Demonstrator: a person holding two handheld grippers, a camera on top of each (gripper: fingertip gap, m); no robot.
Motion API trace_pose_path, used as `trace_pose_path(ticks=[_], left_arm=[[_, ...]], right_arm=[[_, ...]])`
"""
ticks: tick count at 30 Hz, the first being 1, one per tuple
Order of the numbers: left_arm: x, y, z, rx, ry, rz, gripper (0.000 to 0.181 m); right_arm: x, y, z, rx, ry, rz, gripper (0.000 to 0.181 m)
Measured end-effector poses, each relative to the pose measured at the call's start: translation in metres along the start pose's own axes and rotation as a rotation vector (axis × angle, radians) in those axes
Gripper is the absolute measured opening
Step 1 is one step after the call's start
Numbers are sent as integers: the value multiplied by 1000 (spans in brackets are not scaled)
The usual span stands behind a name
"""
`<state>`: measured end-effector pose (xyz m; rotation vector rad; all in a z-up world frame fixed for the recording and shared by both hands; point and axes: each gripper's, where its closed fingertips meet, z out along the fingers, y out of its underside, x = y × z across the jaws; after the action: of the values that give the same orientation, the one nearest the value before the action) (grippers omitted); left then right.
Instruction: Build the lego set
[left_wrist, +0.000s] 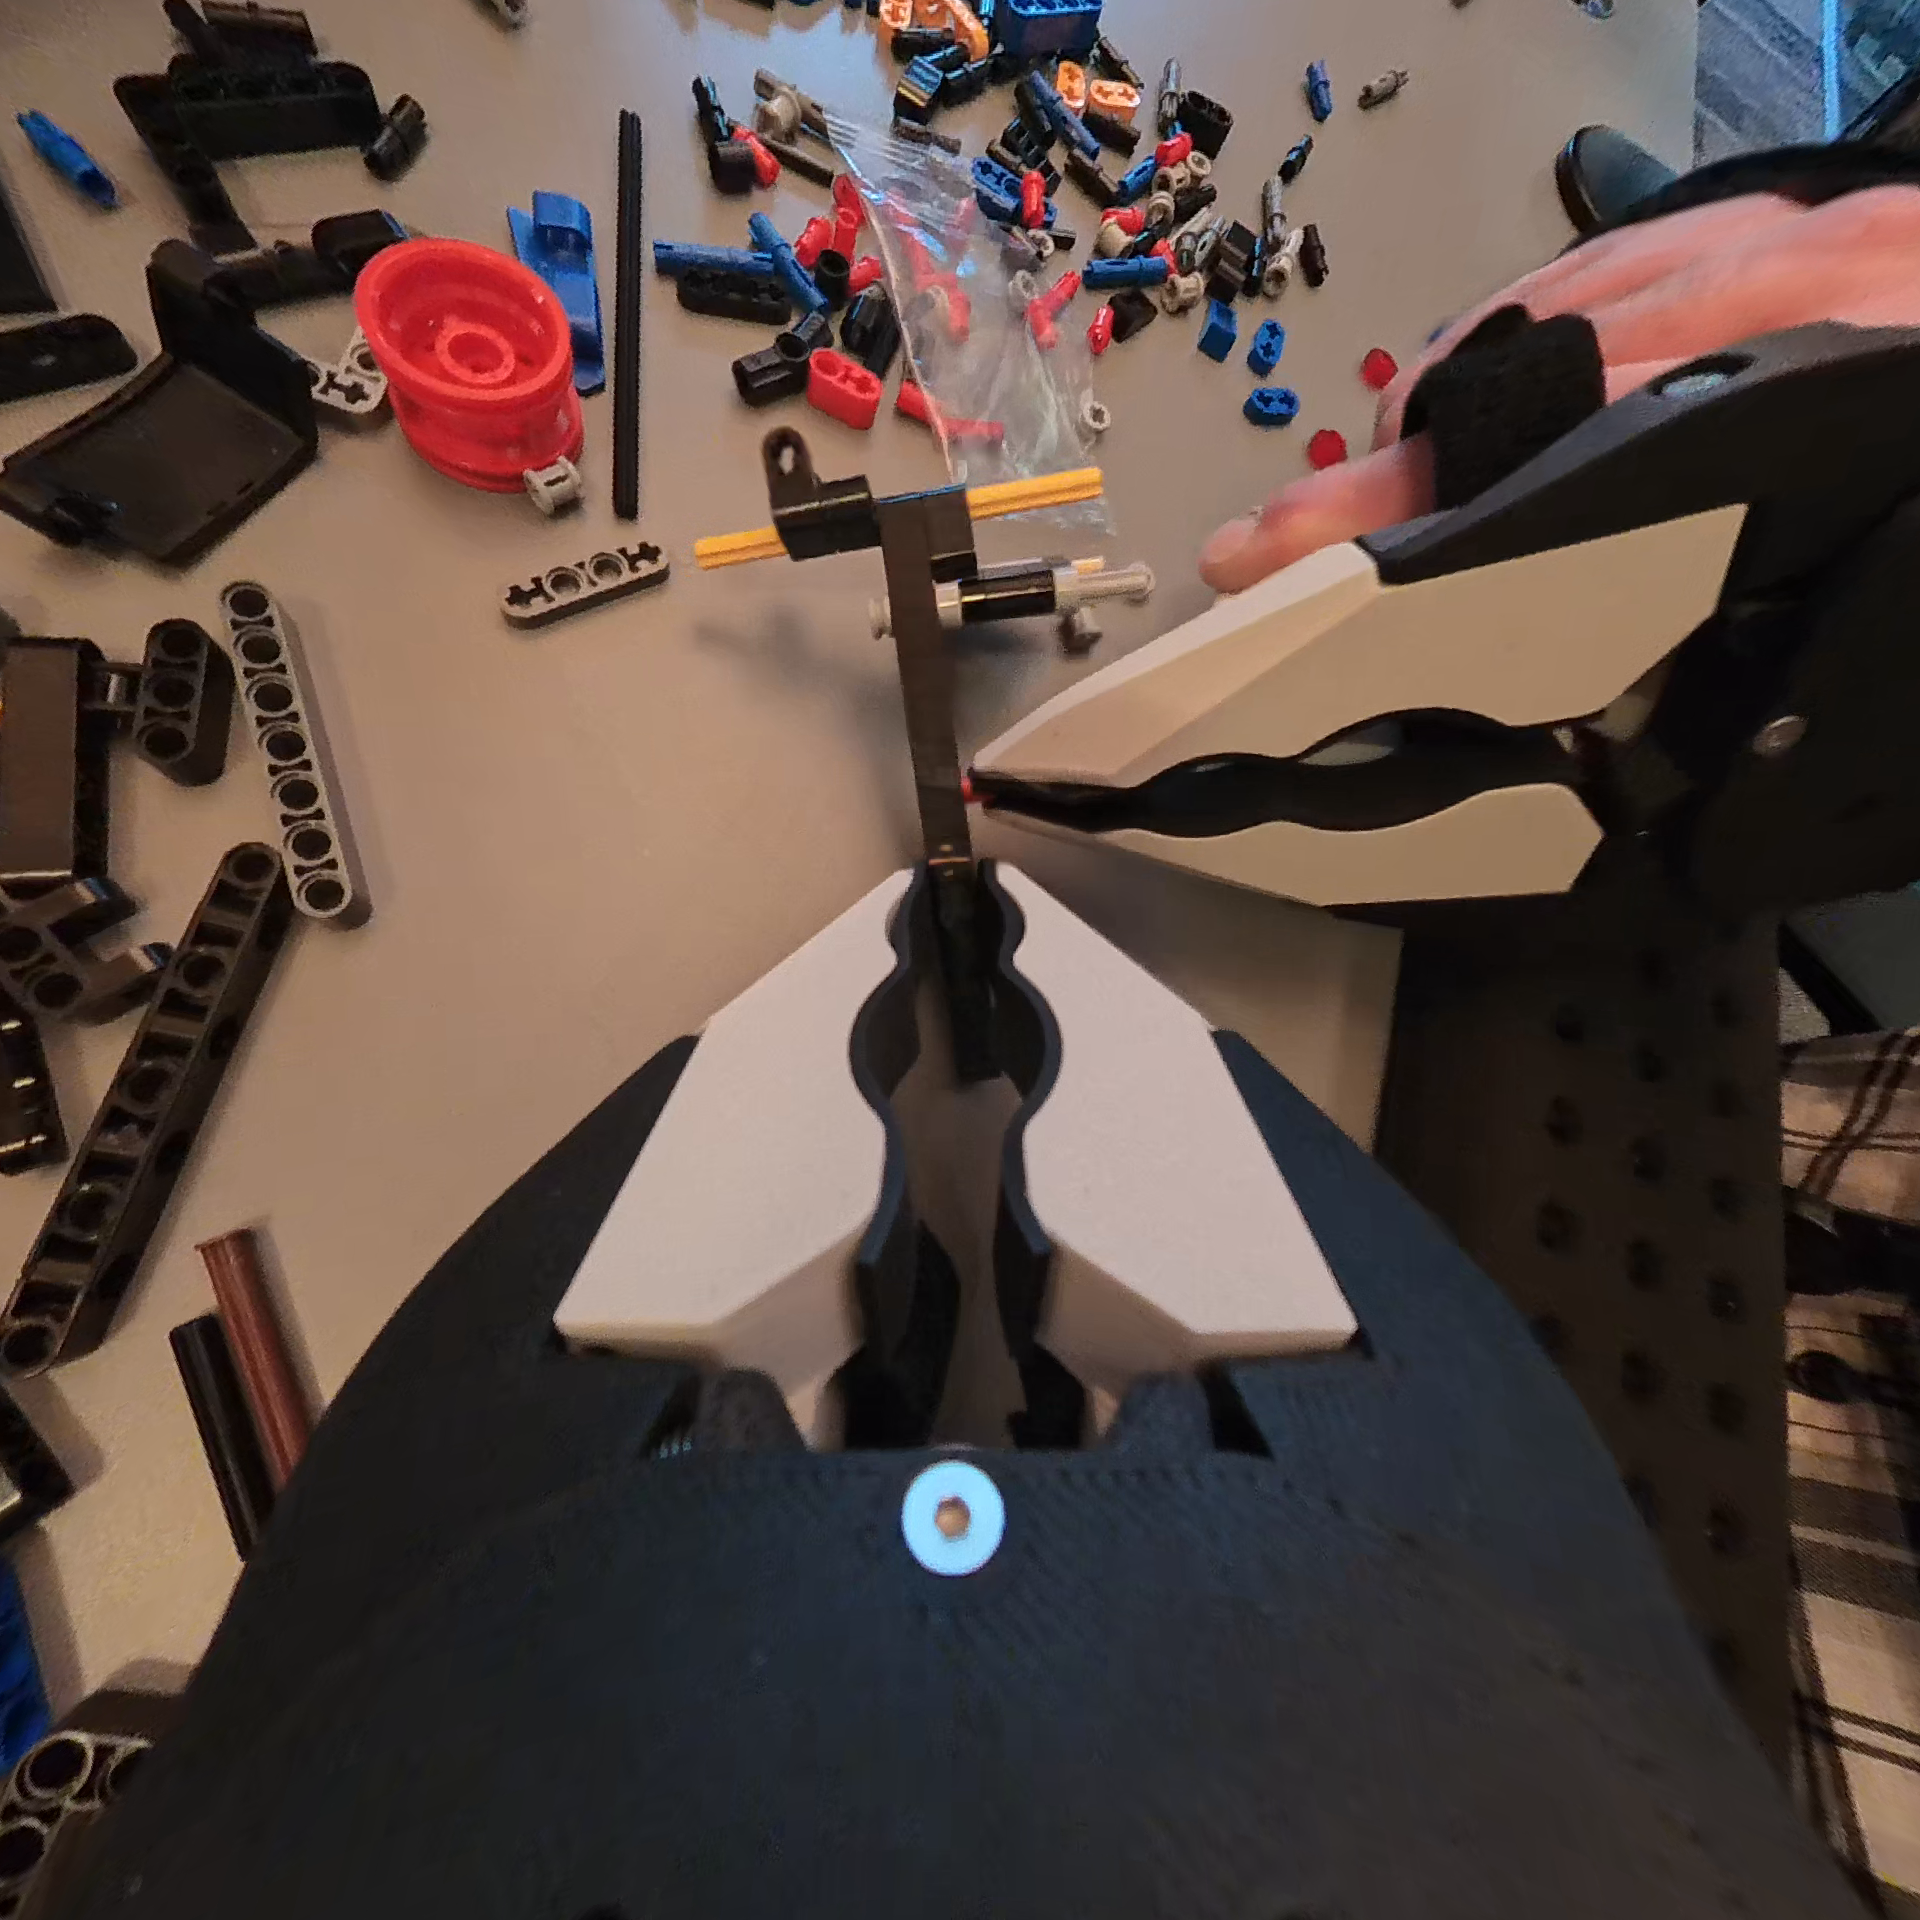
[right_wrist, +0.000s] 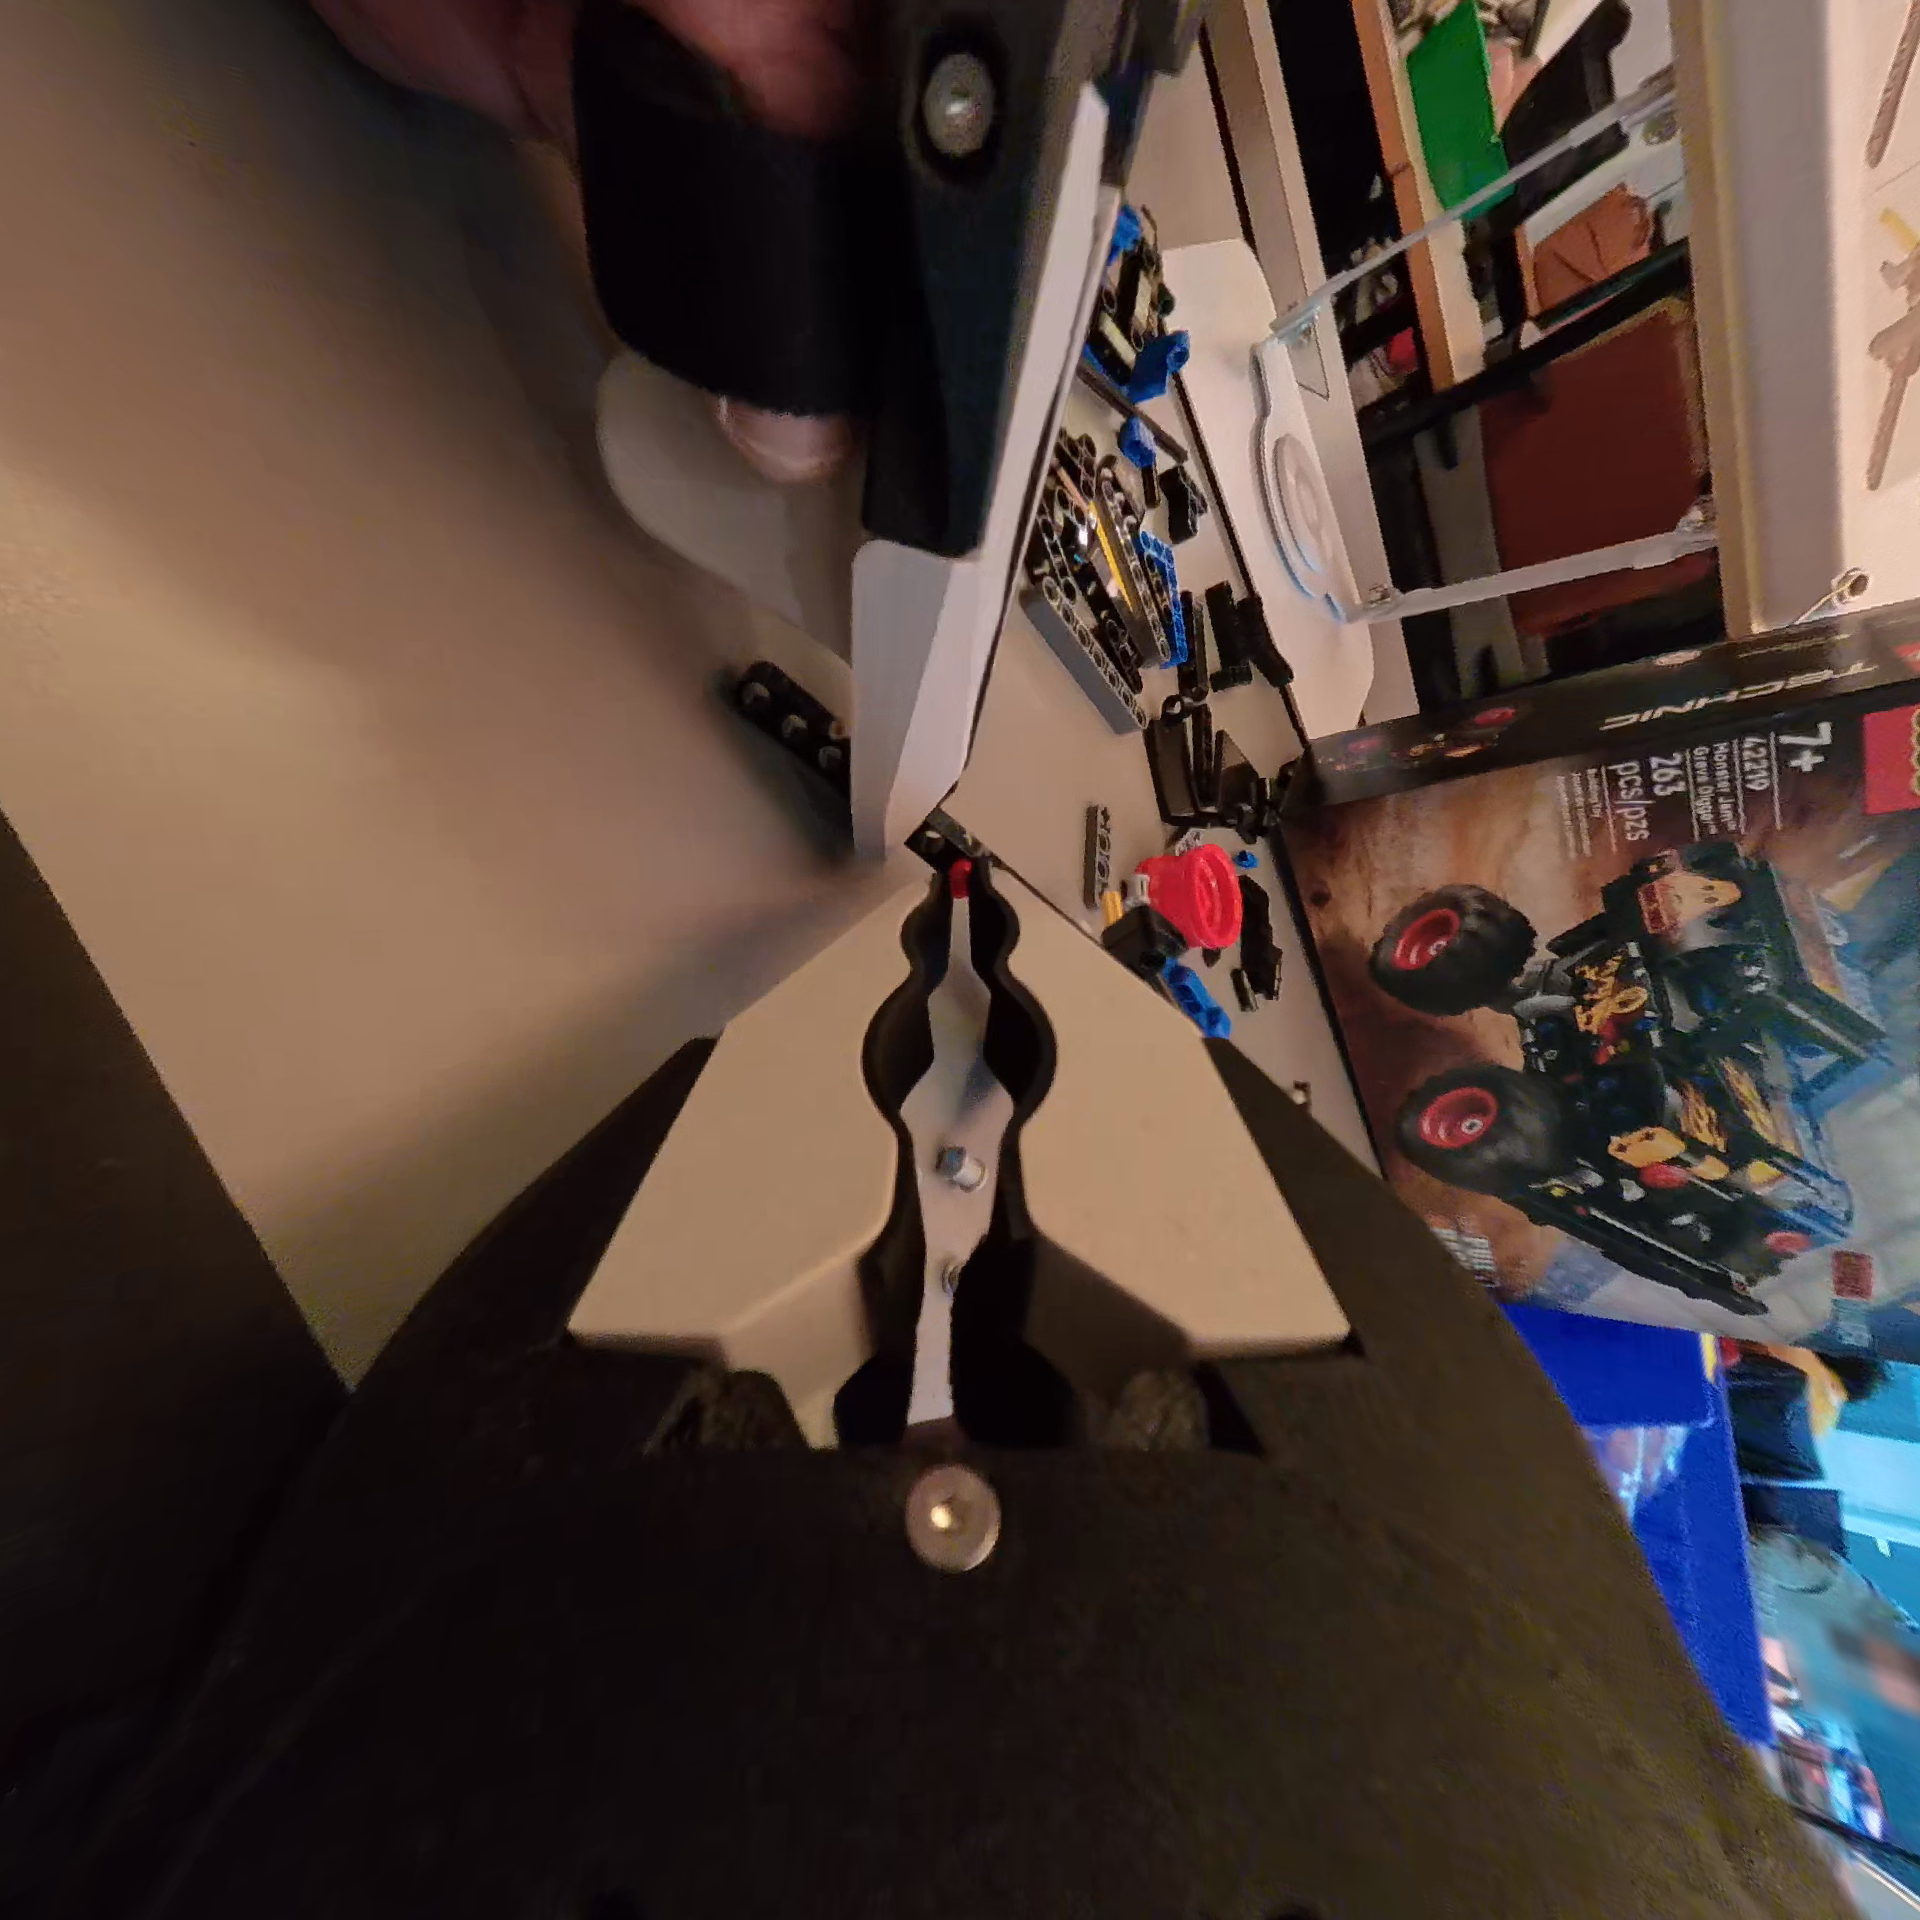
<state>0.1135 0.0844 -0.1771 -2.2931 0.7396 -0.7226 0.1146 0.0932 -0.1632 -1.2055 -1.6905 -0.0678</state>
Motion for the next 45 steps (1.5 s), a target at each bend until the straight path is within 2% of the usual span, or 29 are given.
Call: trace_pose_path(ticks=[10, 13, 15, 20, 26, 32, 36, 37, 38, 41, 45], left_arm=[[0, -1, 2, -3, -25, 44, 6], [3, 0, 2, -8, -11, 48, 6], [2, 1, 1, -15, -21, 73, 6], [5, 1, 2, -27, -39, 136, 6], [6, 2, 2, -41, -60, 198, 6], [7, 2, 3, -44, -65, 245, 7], [6, 1, 1, -32, -55, 183, 6], [5, -1, -1, -22, -55, 164, 6], [3, -1, -3, -19, -57, 147, 6], [0, 5, -8, -18, -14, 52, 6], [-4, 10, -13, 0, 11, -40, 6]], right_arm=[[1, 0, 1, 45, -79, 63, 4], [-1, -1, -6, 78, -158, 126, 8], [2, -2, -13, 99, -184, 110, 9], [6, -4, -16, 83, -371, 94, 20], [-4, 4, -4, 19, -563, 75, 15], [-5, 4, -2, 8, -654, 127, 10], [-4, 1, -3, -2, -660, 138, 13], [-1, -4, -7, 18, -657, 166, 28], [5, -8, -11, 41, -646, 185, 36], [25, -14, -30, 89, -591, 205, 37], [32, 6, -32, 17, -529, 250, 43]])
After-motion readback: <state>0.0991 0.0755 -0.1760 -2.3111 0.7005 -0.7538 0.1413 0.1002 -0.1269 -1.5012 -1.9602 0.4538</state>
